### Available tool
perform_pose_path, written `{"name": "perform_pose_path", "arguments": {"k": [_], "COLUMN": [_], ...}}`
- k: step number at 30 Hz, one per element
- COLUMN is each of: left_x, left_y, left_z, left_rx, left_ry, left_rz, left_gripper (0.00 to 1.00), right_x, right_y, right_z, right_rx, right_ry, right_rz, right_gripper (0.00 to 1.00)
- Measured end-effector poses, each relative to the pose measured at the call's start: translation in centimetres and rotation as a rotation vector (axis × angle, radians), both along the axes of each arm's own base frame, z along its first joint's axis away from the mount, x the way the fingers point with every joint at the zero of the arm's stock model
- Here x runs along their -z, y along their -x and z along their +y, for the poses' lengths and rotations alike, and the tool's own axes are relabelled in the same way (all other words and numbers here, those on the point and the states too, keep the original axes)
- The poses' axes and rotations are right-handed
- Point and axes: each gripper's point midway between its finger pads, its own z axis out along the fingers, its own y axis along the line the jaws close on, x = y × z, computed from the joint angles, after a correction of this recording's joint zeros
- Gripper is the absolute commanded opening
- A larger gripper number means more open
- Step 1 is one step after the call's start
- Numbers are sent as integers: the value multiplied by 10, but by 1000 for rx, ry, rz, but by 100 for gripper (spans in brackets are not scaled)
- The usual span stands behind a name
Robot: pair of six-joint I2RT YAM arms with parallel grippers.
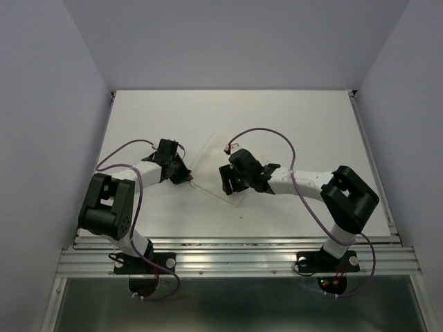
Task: Fold the napkin into a case and place the utensils inside
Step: Smooth out the lower triangle-folded napkin at the center of the board.
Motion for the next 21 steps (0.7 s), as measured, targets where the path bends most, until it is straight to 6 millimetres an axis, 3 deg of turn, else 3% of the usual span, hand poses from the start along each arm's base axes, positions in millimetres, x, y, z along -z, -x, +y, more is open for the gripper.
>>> {"name": "perform_pose_path", "arguments": {"k": [4,7,11,13,14,18,21], "left_x": [1,1,2,2,2,0,-3], "left_y": [1,1,0,-3,-5,-21,-40], "left_z": [0,1,0,-1,-2,-8,-20], "left_rx": [8,13,25,31,34,45,66], "left_ry": [-5,-8,-12,-12,-11,-4,12], "left_rz": [0,-1,0,-2,-3,-11,-23], "left_gripper": [0,0,0,0,0,0,0], "right_x": [1,2,11,24,26,27,26], "right_y": [1,1,4,6,5,-9,-34], "right_z": [-3,-4,-3,-5,-5,-9,-27], "right_rx": [-16,-26,-44,-36,-25,56,171], "right_ry": [20,30,50,75,75,62,27], "right_rz": [-5,-6,10,32,32,33,45], "right_gripper": [65,56,35,25,23,18,18]}}
